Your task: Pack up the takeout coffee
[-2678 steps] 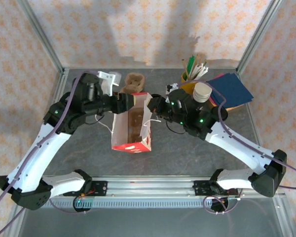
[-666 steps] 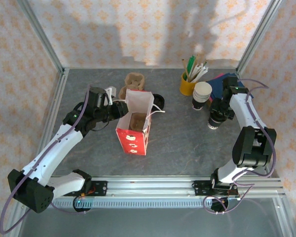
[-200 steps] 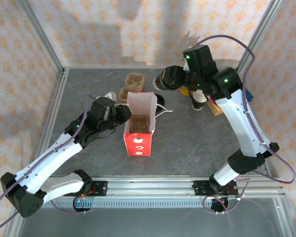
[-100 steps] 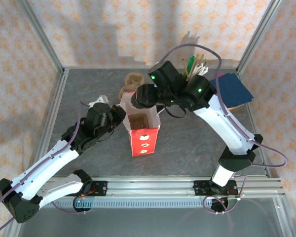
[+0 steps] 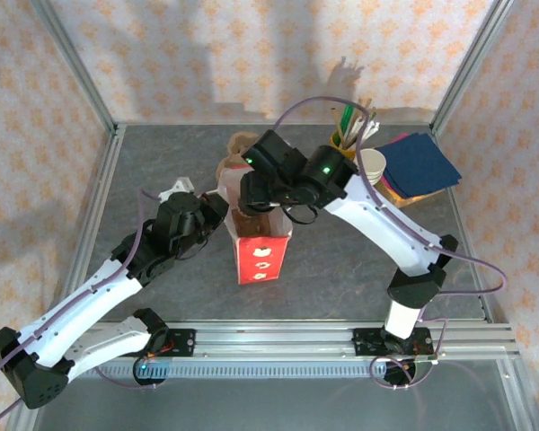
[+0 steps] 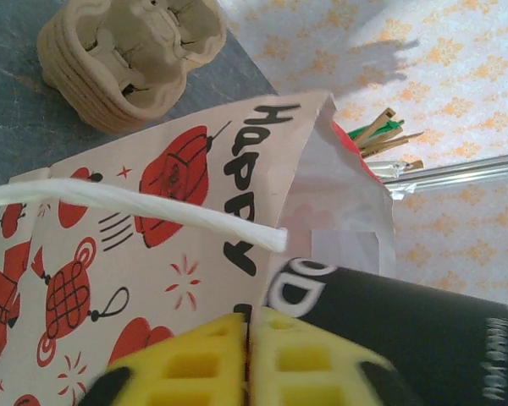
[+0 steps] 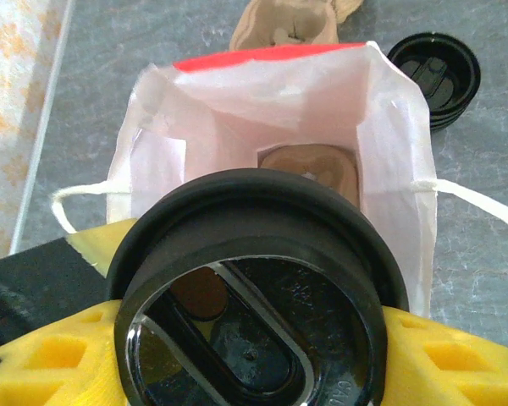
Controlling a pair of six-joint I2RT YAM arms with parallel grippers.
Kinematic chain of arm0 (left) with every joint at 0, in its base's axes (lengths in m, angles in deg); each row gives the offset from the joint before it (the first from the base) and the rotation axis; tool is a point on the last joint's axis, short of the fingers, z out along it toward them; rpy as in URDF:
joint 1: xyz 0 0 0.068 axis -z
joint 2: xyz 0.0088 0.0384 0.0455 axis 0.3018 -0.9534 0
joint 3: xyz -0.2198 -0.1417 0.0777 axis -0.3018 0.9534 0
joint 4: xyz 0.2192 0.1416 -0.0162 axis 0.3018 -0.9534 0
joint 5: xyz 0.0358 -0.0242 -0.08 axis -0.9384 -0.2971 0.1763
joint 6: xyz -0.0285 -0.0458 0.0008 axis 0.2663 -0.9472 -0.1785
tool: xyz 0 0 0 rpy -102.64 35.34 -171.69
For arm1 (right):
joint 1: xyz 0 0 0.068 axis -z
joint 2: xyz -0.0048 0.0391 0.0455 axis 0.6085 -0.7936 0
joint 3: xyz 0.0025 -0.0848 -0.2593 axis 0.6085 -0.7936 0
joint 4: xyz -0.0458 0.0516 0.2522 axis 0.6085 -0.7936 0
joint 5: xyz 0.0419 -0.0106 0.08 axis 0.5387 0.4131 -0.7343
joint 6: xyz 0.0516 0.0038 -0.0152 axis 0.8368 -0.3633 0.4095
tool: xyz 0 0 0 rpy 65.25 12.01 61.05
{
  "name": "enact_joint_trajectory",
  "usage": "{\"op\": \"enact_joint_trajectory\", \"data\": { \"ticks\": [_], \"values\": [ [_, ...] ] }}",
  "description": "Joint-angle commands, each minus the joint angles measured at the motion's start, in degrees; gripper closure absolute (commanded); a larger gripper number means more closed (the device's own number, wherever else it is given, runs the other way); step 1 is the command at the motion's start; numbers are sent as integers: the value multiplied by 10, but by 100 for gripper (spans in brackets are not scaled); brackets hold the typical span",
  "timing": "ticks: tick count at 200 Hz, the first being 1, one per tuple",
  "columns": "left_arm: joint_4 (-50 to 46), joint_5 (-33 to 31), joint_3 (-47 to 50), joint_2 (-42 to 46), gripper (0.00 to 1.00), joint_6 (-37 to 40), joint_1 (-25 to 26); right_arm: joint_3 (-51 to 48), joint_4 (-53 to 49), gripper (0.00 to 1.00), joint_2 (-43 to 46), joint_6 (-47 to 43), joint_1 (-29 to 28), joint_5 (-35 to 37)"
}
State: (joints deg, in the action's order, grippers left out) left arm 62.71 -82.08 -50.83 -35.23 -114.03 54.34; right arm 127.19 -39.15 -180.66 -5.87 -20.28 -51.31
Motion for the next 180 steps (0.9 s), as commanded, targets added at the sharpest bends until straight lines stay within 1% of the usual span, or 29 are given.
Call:
{"op": "enact_joint_trajectory", "data": {
  "ticks": [1, 23, 42, 82, 110, 122, 144, 152, 166, 180],
  "values": [
    [4, -20, -4, 7, 77, 2, 3, 18, -12, 49, -22, 8, -17, 14],
    [-22, -26, -33, -1, 67, 43, 3, 18, -12, 49, -33, 12, -21, 14],
    [-68, -44, -67, -9, 60, 66, 3, 16, -9, 49, -38, 17, -24, 12],
    [-109, -72, -92, 11, 53, 82, 3, 23, -10, 49, -55, 21, -30, 11],
    [-157, -76, -147, 12, 49, 108, 3, 23, -8, 49, -63, 20, -31, 9],
    [-168, -72, -167, 12, 48, 124, 3, 24, -7, 49, -67, 20, -31, 8],
    [-204, -96, -209, 9, 46, 166, 1, 26, -6, 49, -75, 18, -31, 1],
    [-213, -106, -220, 8, 42, 189, 1, 29, -8, 49, -79, 18, -31, 0],
    [-241, -122, -234, 1, 36, 218, -10, 30, -9, 49, -84, 17, -32, -2],
    [-252, -98, -227, -5, 34, 251, -44, 32, -11, 49, -88, 18, -32, 1]
  ]
}}
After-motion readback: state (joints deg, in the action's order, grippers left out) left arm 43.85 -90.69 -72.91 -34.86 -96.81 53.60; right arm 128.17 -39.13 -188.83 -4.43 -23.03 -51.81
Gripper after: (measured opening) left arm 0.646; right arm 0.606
